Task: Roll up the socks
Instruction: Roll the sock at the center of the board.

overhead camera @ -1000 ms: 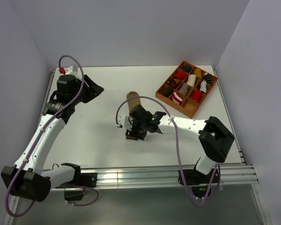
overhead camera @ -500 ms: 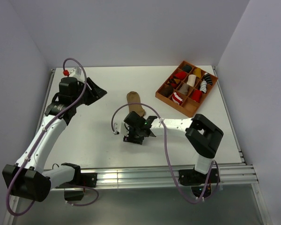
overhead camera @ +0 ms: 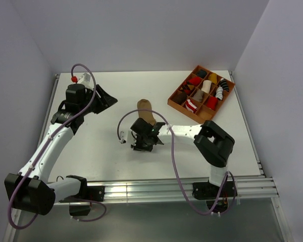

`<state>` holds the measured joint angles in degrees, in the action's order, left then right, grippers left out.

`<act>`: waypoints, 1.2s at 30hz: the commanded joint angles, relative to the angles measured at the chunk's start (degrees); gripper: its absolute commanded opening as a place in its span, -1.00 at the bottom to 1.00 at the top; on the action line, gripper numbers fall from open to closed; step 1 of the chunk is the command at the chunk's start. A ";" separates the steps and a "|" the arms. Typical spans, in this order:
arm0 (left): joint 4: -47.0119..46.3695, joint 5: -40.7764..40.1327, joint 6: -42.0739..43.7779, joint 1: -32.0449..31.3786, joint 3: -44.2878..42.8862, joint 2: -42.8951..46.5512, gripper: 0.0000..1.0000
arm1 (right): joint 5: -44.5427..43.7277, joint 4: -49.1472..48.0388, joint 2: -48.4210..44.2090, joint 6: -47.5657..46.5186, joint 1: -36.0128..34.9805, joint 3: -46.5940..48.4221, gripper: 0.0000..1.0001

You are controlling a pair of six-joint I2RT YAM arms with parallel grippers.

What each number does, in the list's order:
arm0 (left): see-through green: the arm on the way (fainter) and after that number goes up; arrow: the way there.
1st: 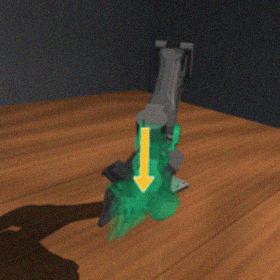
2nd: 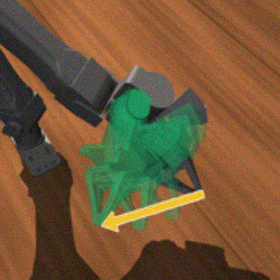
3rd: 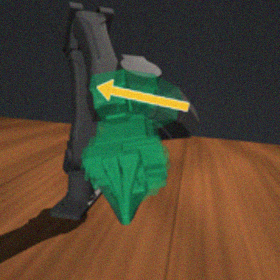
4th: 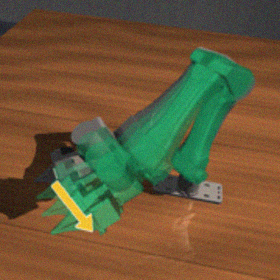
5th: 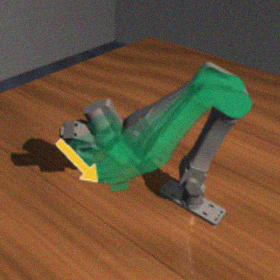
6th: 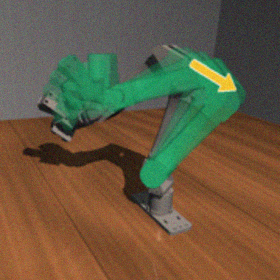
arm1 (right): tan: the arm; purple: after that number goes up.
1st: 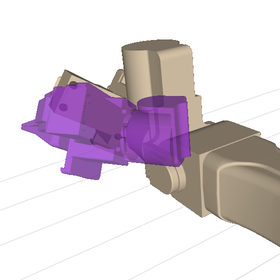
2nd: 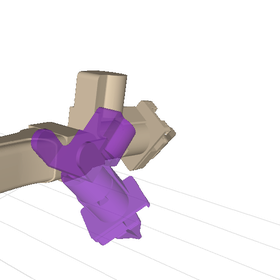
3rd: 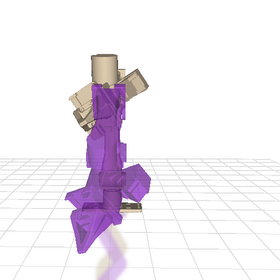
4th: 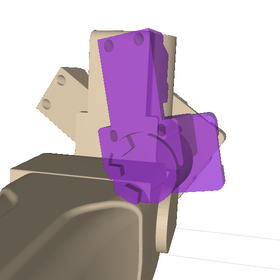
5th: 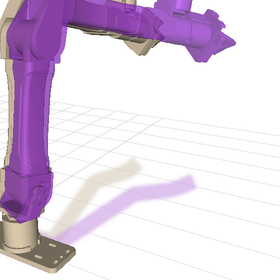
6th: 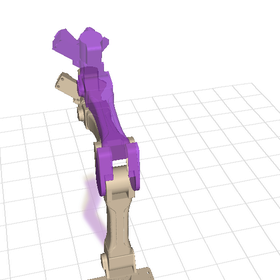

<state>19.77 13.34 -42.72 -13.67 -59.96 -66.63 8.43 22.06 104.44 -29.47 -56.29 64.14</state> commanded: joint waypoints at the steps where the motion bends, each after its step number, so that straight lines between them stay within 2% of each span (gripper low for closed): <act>1: -3.42 1.86 -0.43 0.31 0.99 -0.34 0.11 | 5.80 5.96 1.90 0.56 1.09 3.09 -0.58; 3: -4.30 1.95 -0.78 0.31 1.69 -0.34 0.11 | 10.80 9.12 1.64 0.30 3.46 3.80 -0.63; 12: -12.10 3.00 -5.00 0.14 9.33 2.02 0.00 | 30.93 26.52 2.87 -6.11 14.62 11.26 -0.66; 16: -18.52 2.57 -7.11 -1.52 15.73 3.70 -0.08 | 39.71 37.31 9.17 -10.24 18.84 16.62 -0.65; 18: -21.85 0.99 -7.29 -3.20 18.03 4.57 -0.15 | 41.93 39.97 12.00 -10.78 19.99 19.34 -0.65; 23: -32.32 -2.44 -6.41 -11.98 25.50 4.67 -0.40 | 47.20 49.46 19.38 -14.02 22.89 24.97 -0.65; 29: -44.61 -3.85 -5.80 -20.07 32.62 1.07 -0.64 | 50.28 55.88 26.24 -14.73 25.44 30.78 -0.65; 33: -53.83 -2.89 -4.22 -23.67 37.02 -1.82 -0.63 | 50.99 57.30 28.44 -13.77 27.11 32.71 -0.65; 36: -57.63 -0.35 -1.68 -25.34 36.68 -5.86 -0.50 | 50.11 56.69 29.15 -12.54 27.64 32.54 -0.65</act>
<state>-26.48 11.14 -47.97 -37.56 -22.81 -69.82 56.80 74.61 132.75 -42.44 -29.32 94.72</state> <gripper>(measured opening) 0.234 0.182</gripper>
